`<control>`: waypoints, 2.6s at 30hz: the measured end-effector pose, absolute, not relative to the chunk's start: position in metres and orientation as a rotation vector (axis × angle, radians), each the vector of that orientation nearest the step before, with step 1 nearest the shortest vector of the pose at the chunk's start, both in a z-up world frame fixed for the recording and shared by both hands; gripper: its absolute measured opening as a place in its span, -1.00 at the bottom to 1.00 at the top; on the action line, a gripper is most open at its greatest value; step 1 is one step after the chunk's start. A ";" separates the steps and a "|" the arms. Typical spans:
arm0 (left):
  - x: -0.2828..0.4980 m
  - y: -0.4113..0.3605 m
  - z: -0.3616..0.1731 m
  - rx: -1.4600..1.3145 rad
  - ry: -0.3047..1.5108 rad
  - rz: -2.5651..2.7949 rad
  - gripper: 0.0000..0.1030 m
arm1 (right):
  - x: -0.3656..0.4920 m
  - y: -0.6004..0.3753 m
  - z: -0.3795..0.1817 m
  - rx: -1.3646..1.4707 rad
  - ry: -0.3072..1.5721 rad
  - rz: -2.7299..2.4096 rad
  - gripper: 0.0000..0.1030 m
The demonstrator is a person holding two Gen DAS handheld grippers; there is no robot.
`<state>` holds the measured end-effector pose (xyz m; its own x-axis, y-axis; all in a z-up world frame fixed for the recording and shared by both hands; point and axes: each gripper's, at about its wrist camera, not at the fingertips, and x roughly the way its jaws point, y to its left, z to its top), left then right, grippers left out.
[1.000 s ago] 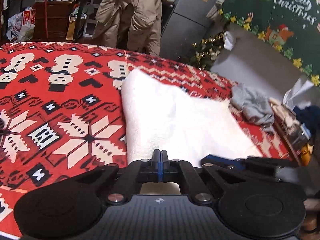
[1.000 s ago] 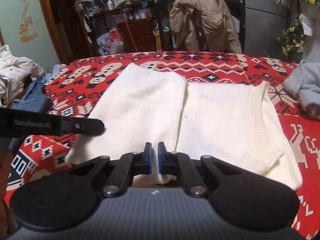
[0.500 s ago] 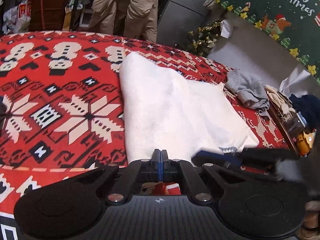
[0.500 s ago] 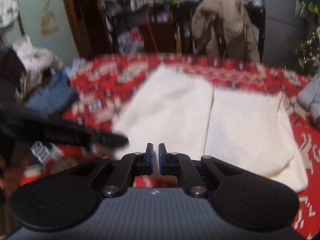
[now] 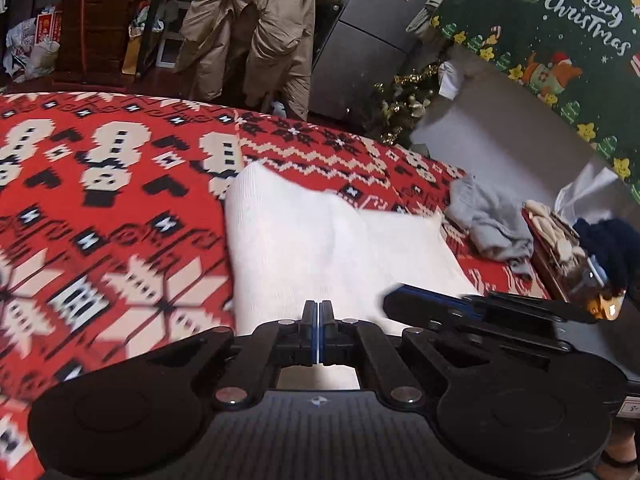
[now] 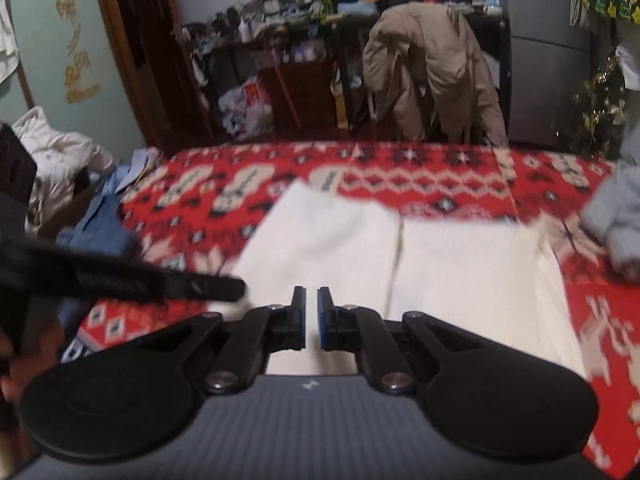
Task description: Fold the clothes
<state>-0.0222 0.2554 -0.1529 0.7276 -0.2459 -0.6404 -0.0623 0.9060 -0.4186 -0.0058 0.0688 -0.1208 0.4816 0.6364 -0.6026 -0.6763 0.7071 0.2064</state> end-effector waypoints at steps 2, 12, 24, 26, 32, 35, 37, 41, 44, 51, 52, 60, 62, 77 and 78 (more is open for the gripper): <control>-0.013 0.259 -0.162 -0.438 0.750 -0.086 -1.00 | 0.006 0.086 -0.129 -0.062 0.713 0.794 -0.89; -0.004 0.282 -0.166 -0.554 0.720 -0.082 -0.98 | 0.034 0.097 -0.150 -0.073 0.740 0.762 -0.89; 0.030 0.309 -0.195 -0.705 0.670 -0.100 -0.93 | 0.078 0.120 -0.163 -0.008 0.705 0.803 -0.99; 0.031 0.309 -0.191 -0.704 0.689 -0.085 -0.94 | 0.084 0.119 -0.165 0.000 0.719 0.796 -1.00; 0.041 0.311 -0.171 -0.657 0.616 -0.084 -0.97 | 0.098 0.114 -0.156 0.050 0.682 0.733 -0.93; 0.057 0.319 -0.184 -0.684 0.644 -0.048 -0.97 | 0.109 0.120 -0.166 0.042 0.699 0.723 -0.94; 0.058 0.320 -0.195 -0.685 0.659 -0.034 -0.94 | 0.119 0.123 -0.177 0.031 0.745 0.714 -1.00; 0.049 0.321 -0.196 -0.708 0.624 -0.005 -0.94 | 0.126 0.117 -0.182 0.055 0.753 0.710 -1.00; 0.041 0.314 -0.187 -0.608 0.577 0.086 -0.95 | 0.130 0.114 -0.186 0.088 0.764 0.710 -1.00; 0.034 0.335 -0.188 -0.747 0.544 0.067 -0.99 | 0.127 0.097 -0.175 0.118 0.712 0.641 -0.92; 0.035 0.335 -0.188 -0.761 0.544 0.045 -0.99 | 0.124 0.098 -0.171 0.104 0.694 0.643 -0.89; 0.038 0.314 -0.185 -0.677 0.620 0.040 -0.96 | 0.109 0.122 -0.175 0.022 0.705 0.764 -0.89; 0.034 0.314 -0.179 -0.635 0.624 0.070 -0.96 | 0.106 0.123 -0.180 -0.006 0.703 0.759 -0.88; -0.072 0.286 -0.132 -0.742 0.682 0.025 -0.97 | 0.016 0.073 -0.142 -0.014 0.751 0.733 -0.82; -0.076 0.286 -0.133 -0.768 0.655 0.016 -0.97 | 0.006 0.071 -0.141 -0.017 0.749 0.737 -0.82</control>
